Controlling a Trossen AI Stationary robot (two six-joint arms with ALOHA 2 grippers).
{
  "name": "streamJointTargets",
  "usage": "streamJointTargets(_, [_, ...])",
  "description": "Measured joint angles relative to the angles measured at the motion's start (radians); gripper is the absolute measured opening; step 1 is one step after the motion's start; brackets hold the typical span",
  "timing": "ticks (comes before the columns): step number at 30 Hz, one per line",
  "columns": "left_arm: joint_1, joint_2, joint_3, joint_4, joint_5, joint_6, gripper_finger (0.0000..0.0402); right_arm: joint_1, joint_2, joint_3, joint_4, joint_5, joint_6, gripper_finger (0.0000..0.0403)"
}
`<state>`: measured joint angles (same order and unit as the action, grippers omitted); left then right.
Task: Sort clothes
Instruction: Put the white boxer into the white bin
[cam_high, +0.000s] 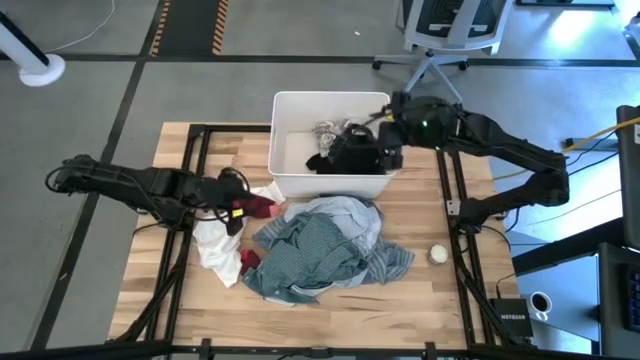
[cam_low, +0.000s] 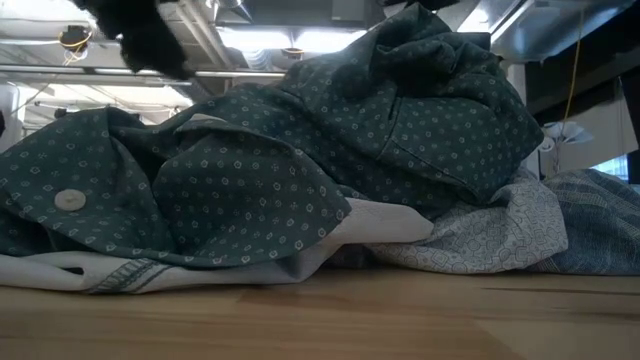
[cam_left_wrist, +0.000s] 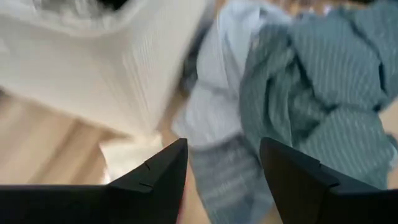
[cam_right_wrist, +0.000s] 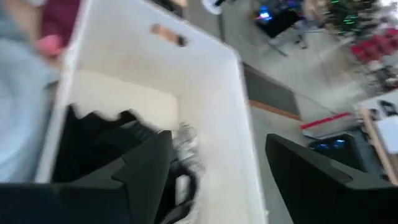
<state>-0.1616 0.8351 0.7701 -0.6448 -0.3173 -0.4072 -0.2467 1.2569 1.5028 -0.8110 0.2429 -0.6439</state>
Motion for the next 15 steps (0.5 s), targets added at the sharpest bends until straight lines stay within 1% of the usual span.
streamJointTargets(2, [0.0, 0.01, 0.004, -0.056, 0.024, -0.039, 0.0196, 0.046, -0.01, 0.0, -0.057, 0.0, 0.016, 0.0276])
streamJointTargets(4, [-0.004, 0.031, 0.007, -0.116, 0.026, -0.06, 0.0196, 0.101, -0.012, 0.0, -0.103, 0.0, 0.036, 0.0276])
streamJointTargets(6, [-0.01, 0.065, 0.007, -0.154, 0.03, -0.089, 0.0196, 0.162, -0.011, 0.0, -0.117, -0.004, 0.071, 0.0276])
streamJointTargets(7, [-0.014, 0.09, 0.007, -0.165, 0.046, -0.107, 0.0196, 0.197, -0.011, 0.0, -0.115, -0.01, 0.083, 0.0276])
streamJointTargets(10, [-0.03, 0.175, 0.008, -0.181, 0.137, -0.132, 0.0196, 0.301, -0.011, 0.0, -0.094, -0.004, 0.087, 0.0276])
streamJointTargets(12, [-0.044, 0.231, 0.007, -0.228, 0.174, -0.16, 0.0196, 0.363, -0.011, 0.0, -0.091, 0.039, 0.091, 0.0276])
streamJointTargets(15, [-0.056, 0.3, 0.008, -0.324, 0.179, -0.213, 0.0196, 0.44, -0.011, 0.0, -0.091, 0.12, 0.114, 0.0276])
